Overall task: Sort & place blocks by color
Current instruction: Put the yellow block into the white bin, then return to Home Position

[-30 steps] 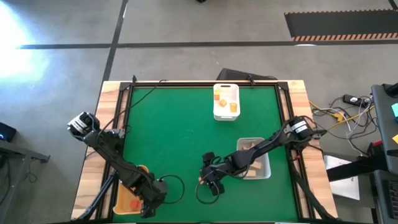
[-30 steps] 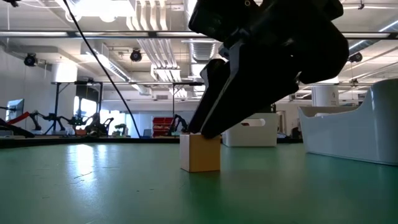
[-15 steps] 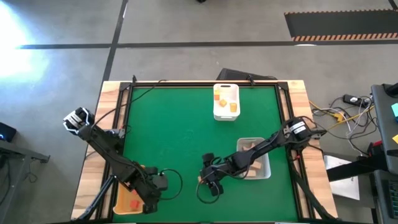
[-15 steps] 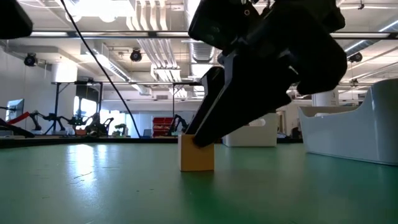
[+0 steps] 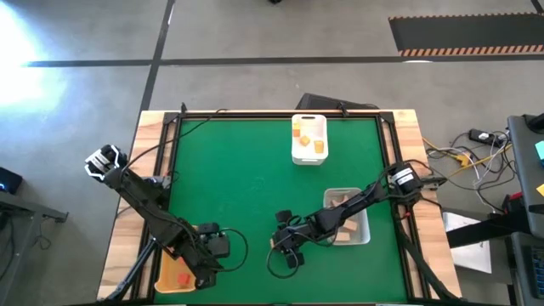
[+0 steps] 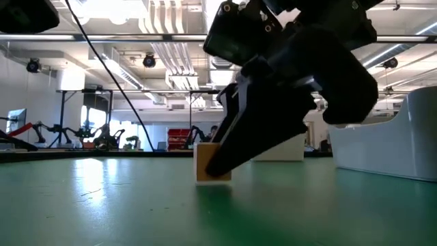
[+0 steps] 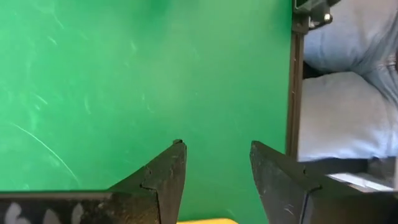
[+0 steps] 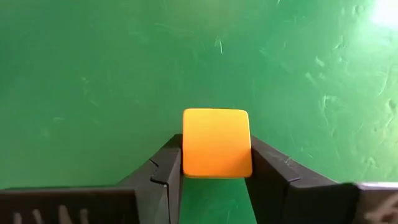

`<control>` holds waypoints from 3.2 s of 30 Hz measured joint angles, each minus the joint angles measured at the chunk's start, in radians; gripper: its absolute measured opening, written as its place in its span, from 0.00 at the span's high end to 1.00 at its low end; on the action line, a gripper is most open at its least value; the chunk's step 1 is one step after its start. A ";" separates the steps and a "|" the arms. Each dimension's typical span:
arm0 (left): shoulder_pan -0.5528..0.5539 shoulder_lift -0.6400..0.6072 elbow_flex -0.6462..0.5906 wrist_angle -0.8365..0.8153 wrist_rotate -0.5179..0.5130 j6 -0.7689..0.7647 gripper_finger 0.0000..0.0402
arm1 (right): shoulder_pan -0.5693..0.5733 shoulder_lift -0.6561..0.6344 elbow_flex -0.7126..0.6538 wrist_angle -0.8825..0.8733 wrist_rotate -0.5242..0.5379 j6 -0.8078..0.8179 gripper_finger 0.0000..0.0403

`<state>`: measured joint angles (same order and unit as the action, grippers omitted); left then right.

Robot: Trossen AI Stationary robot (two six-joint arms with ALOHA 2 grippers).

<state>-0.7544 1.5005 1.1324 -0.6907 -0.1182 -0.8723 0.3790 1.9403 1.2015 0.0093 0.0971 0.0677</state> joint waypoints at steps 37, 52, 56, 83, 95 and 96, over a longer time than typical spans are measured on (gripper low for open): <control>0.279 -0.124 -0.051 0.054 -0.330 0.814 0.60 | -0.868 -0.554 -0.249 -0.237 0.210 -0.157 0.57; 0.397 -0.490 -0.529 0.687 -0.200 1.041 0.69 | -0.720 -0.687 -0.377 -0.037 -0.099 -0.140 0.53; 0.429 -0.623 -0.666 0.795 -0.193 1.042 0.79 | -0.616 -0.778 -0.547 0.205 -0.104 -0.183 0.56; 0.594 -1.391 -1.123 0.852 -0.195 1.070 0.99 | -0.519 -1.628 -1.183 0.443 -0.069 -0.355 0.74; 0.597 -1.477 -1.124 0.772 -0.204 1.045 0.99 | -0.521 -1.911 -1.189 0.238 -0.053 -0.438 0.86; 0.597 -1.474 -1.125 0.768 -0.204 1.037 0.99 | -0.521 -1.936 -1.189 0.219 -0.052 -0.446 0.86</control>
<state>-0.1570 0.0264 0.0078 0.0777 -0.3225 0.1652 -0.1421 0.0045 0.0124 0.2279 0.0447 -0.3784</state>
